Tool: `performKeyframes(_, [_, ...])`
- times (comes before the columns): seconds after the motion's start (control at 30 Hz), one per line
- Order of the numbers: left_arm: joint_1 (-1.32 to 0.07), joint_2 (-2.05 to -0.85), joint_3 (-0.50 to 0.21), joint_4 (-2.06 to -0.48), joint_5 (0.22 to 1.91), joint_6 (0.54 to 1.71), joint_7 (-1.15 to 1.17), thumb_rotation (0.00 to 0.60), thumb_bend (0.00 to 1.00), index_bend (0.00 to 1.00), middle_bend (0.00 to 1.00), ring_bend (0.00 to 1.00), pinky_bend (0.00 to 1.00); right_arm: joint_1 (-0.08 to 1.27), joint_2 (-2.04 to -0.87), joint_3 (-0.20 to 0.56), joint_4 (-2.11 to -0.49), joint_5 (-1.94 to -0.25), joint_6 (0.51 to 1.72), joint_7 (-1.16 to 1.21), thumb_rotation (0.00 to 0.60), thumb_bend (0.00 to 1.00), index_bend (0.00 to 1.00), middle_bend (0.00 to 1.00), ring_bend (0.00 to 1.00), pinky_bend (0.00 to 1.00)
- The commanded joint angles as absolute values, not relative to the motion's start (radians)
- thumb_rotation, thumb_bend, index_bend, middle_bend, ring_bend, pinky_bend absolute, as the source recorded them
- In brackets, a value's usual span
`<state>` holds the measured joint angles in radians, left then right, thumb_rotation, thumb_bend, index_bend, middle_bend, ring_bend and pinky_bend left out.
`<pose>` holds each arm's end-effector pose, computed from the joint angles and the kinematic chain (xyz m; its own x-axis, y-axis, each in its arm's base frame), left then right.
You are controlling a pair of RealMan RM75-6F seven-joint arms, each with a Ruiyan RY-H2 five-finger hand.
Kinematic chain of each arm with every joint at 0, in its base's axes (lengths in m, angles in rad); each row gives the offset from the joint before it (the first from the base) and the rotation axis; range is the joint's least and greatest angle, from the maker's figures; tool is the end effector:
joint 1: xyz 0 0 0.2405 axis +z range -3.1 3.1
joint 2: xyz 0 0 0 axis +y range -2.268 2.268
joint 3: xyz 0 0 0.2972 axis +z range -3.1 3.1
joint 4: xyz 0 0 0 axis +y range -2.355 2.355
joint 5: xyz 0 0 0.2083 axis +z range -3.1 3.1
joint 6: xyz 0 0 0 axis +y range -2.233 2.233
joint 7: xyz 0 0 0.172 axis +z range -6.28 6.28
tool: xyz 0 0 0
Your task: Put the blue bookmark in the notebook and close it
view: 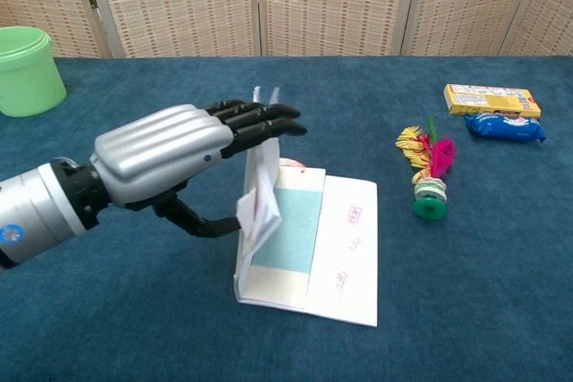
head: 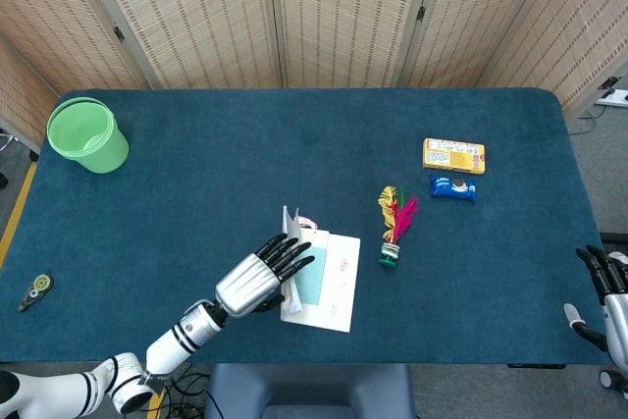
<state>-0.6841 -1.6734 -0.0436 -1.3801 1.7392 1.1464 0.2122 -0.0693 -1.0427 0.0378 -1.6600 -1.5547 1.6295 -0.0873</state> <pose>-0.1232 0.3153 -0.0633 0.4775 0.0304 0.8781 0.5732 -0.7682 -0.2852 -0.3517 -0.1550 0.2177 0.5063 0.0598 0.8603 -0.8615 0.0809 0.5013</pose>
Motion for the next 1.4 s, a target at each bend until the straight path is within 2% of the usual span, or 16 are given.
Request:
performKeyframes(0.03, [-0.707,-1.693,-0.060,-1.406,1.724,1.119,0.245,0.600,0.31,0.00,0.00,0.00,0.11,-0.072,-1.042,0.039,-1.654,-1.552,1.633,-0.079,0.600,0.20,0.14,0.13,0.20,0.22])
performKeyframes(0.5, [-0.769,-1.779,-0.082,-1.426,1.624,0.990,0.308,0.600,0.31,0.00,0.00,0.00,0.11,-0.078,-1.049,0.041,-1.624,-1.545,1.636,-0.044,0.600,0.21,0.14,0.13,0.20,0.22])
performKeyframes(0.7, [-0.767,-1.782,-0.087,-1.409,1.611,1.012,0.300,0.600,0.31,0.00,0.00,0.00,0.11,-0.077,-1.050,0.042,-1.616,-1.543,1.634,-0.035,0.600,0.20,0.14,0.13,0.20,0.22])
performKeyframes(1.23, [-0.604,-1.508,-0.122,-1.542,1.426,1.155,0.231,0.600,0.31,0.00,0.00,0.00,0.11,-0.048,-1.050,0.044,-1.581,-1.567,1.603,-0.010,0.600,0.20,0.14,0.13,0.20,0.22])
performKeyframes(1.4, [-0.536,-1.443,-0.117,-1.567,1.370,1.211,0.220,0.600,0.31,0.00,0.00,0.00,0.11,-0.028,-1.064,0.040,-1.555,-1.588,1.584,0.018,0.600,0.21,0.14,0.13,0.13,0.22])
